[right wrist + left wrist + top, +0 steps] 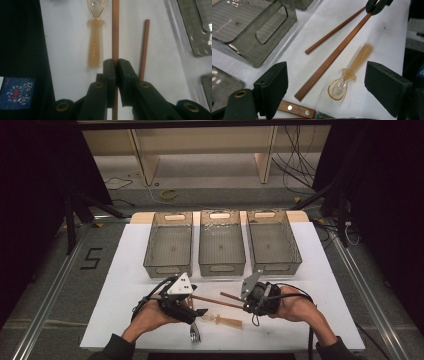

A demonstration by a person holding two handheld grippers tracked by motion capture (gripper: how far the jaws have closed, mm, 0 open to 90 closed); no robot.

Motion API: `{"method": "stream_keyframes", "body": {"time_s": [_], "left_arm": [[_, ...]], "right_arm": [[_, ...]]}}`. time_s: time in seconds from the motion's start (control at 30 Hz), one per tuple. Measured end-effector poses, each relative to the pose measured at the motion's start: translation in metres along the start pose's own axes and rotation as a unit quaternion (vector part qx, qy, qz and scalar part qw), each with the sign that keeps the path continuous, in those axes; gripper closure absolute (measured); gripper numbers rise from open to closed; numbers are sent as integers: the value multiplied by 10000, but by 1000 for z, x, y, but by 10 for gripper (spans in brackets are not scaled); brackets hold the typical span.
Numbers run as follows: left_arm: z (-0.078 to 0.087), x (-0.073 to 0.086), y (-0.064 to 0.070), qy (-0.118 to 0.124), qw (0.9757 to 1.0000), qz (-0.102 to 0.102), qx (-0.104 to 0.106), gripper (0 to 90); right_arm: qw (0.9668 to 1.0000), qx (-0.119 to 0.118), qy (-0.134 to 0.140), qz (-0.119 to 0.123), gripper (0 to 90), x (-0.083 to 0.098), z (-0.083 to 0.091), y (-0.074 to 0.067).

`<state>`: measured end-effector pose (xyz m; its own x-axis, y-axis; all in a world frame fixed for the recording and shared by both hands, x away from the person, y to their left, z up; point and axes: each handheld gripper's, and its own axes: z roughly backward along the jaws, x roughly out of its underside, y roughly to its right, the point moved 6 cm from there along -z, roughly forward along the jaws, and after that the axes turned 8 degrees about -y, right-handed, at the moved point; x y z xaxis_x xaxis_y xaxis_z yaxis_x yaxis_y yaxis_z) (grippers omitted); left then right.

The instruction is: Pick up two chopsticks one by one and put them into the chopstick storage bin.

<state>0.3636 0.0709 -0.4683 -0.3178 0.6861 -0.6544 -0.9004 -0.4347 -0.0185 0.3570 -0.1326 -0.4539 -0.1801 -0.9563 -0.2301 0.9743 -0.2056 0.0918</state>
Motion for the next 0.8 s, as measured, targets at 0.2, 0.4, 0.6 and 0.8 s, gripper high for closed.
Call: {"method": "stream_keyframes", "body": {"time_s": [0.2,0.4,0.6,0.8], "left_arm": [[-7,-1,7,-386,9989,-248,31,220],[-9,1,10,-708,9963,-496,26,327],[-10,2,14,-889,9930,-775,33,462],[-12,4,20,-1080,9880,-1097,106,567]], "right_arm": [[9999,-7,-46,123,854,-4,0,-6],[9997,-79,-3,242,854,-8,1,-12],[9995,-75,-21,299,854,-9,1,-16],[9991,-130,-88,381,854,-11,-2,-19]]}}
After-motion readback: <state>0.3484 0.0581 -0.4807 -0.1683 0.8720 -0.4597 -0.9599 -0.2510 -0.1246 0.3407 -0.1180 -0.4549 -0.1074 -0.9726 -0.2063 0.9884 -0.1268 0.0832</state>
